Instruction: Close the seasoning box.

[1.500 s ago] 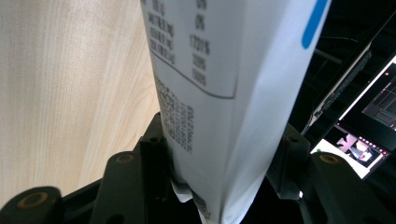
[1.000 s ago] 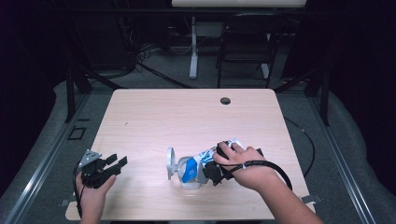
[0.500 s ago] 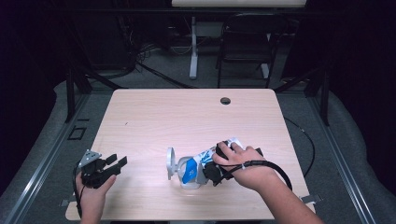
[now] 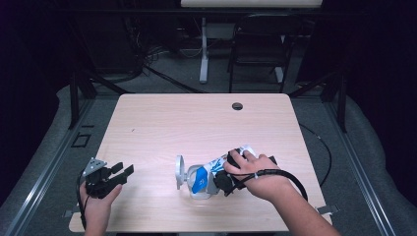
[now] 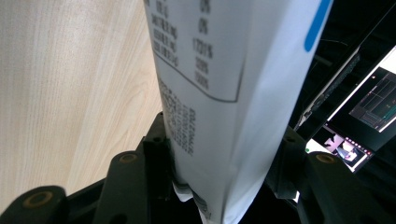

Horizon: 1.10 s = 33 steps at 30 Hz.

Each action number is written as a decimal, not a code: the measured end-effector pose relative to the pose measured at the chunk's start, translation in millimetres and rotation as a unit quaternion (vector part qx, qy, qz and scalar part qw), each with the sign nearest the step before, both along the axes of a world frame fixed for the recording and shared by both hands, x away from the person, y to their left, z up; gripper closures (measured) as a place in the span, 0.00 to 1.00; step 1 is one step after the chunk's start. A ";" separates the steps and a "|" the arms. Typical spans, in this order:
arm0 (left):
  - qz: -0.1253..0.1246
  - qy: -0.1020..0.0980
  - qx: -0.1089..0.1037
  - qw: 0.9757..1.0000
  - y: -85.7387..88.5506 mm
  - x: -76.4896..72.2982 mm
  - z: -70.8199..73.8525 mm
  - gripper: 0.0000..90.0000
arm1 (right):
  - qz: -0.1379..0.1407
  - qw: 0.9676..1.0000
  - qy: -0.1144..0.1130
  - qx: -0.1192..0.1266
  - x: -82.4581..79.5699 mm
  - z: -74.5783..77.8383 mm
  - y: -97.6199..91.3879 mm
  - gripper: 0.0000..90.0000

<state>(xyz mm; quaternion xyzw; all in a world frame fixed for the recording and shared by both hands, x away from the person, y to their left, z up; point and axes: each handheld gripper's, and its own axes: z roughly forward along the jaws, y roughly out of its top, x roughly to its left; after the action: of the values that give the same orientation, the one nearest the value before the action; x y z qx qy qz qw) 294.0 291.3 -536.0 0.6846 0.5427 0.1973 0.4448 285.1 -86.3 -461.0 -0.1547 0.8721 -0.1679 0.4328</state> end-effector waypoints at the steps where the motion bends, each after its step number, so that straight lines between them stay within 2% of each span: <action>1: 0.000 0.000 0.000 1.000 0.0 0.0 -0.1 0.56 | 0.000 1.000 0.000 0.000 0.1 0.0 -0.1 0.57; 9: -0.002 0.001 0.001 1.000 0.0 -0.1 0.3 0.56 | 0.003 1.000 -0.002 -0.002 -0.1 0.2 0.2 0.58; 11: 0.000 0.000 0.000 1.000 0.0 -0.1 0.1 0.56 | 0.003 1.000 -0.009 -0.012 -0.9 1.2 1.3 0.58; 33: 0.001 0.000 -0.001 1.000 0.6 0.0 0.1 0.56 | 0.000 1.000 -0.002 -0.008 -0.3 0.7 1.5 0.59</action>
<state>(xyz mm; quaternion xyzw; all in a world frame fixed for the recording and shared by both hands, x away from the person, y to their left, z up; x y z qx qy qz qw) 294.1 291.9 -535.9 0.6840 0.5432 0.1973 0.4451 284.7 -84.8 -460.3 -0.1579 0.8699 -0.1752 0.4332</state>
